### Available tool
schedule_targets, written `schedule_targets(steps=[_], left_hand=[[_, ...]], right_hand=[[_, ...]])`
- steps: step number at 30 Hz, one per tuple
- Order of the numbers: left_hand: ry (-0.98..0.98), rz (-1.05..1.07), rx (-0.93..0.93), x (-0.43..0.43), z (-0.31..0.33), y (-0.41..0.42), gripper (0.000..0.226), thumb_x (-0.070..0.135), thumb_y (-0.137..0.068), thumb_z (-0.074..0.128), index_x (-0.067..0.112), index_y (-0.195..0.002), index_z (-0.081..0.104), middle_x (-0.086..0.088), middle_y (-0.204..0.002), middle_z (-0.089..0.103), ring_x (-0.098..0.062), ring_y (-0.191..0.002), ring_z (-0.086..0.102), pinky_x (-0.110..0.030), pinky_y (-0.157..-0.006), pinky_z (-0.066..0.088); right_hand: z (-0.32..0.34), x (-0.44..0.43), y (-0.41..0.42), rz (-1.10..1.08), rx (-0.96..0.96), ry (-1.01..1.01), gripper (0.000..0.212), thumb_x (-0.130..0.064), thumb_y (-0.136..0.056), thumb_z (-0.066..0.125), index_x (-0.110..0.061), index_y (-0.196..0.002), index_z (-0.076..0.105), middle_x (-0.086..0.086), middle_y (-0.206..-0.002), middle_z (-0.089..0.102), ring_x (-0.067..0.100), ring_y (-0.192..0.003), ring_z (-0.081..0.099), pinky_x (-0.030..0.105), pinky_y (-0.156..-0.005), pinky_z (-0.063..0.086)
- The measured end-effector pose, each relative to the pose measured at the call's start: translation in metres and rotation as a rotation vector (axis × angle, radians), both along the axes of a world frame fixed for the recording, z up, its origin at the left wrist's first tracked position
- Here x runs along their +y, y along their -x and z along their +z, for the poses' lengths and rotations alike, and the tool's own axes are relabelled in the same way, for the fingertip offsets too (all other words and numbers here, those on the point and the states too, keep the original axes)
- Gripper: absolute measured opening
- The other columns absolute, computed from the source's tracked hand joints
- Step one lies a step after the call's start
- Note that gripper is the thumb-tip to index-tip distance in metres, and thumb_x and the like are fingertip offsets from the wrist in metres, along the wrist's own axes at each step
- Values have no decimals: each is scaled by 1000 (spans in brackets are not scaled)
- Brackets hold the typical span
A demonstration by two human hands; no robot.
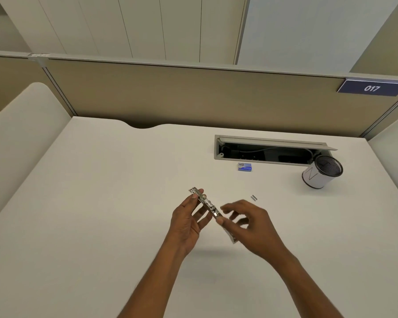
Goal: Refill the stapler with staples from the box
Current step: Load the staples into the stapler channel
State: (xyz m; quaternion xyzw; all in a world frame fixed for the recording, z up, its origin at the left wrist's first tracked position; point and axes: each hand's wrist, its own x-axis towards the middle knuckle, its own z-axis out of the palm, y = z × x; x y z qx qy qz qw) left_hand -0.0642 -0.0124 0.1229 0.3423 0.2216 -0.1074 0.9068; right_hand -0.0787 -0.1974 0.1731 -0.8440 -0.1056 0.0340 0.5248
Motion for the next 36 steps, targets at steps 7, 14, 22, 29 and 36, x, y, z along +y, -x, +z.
schedule_targets(steps=[7, 14, 22, 29, 36], left_hand=[[-57, -152, -115, -1, 8, 9, 36, 32, -89, 74, 13, -120, 78, 0, -93, 74, -14, -77, 72, -33, -65, 62], [-92, -202, -171, 0, 12, 20, 25, 31, -94, 71, 14, -111, 79, -1, -98, 75, -16, -85, 73, -37, -70, 62], [-100, -205, -173, 0, 13, 27, 27, 29, -96, 69, 10, -114, 77, -5, -100, 75, -19, -90, 72, -41, -73, 62], [-101, -246, -186, 2, 17, 32, 26, 30, -95, 71, 12, -112, 78, -3, -102, 76, -18, -89, 72, -39, -72, 62], [-115, -248, -192, -3, 22, 37, 24, 29, -97, 68, 12, -111, 79, -2, -99, 76, -17, -88, 73, -40, -71, 62]], right_hand=[[23, 31, -41, -23, -232, 105, 20, -10, -94, 68, -16, -110, 78, -2, -100, 75, 9, -89, 70, 24, -78, 60], [26, 42, -36, 73, -304, 242, 20, -7, -92, 67, -14, -106, 80, 2, -91, 72, 14, -82, 67, 32, -76, 58], [27, 41, -16, 96, -333, 293, 25, -3, -92, 66, -13, -112, 79, 4, -91, 71, 15, -80, 66, 30, -71, 56], [30, 35, -8, 88, -341, 267, 18, -3, -91, 66, -10, -102, 78, 1, -90, 73, 14, -79, 69, 35, -73, 58], [34, 33, -6, 70, -343, 259, 19, -3, -92, 67, -10, -105, 79, 3, -89, 74, 14, -79, 69, 35, -73, 59]])
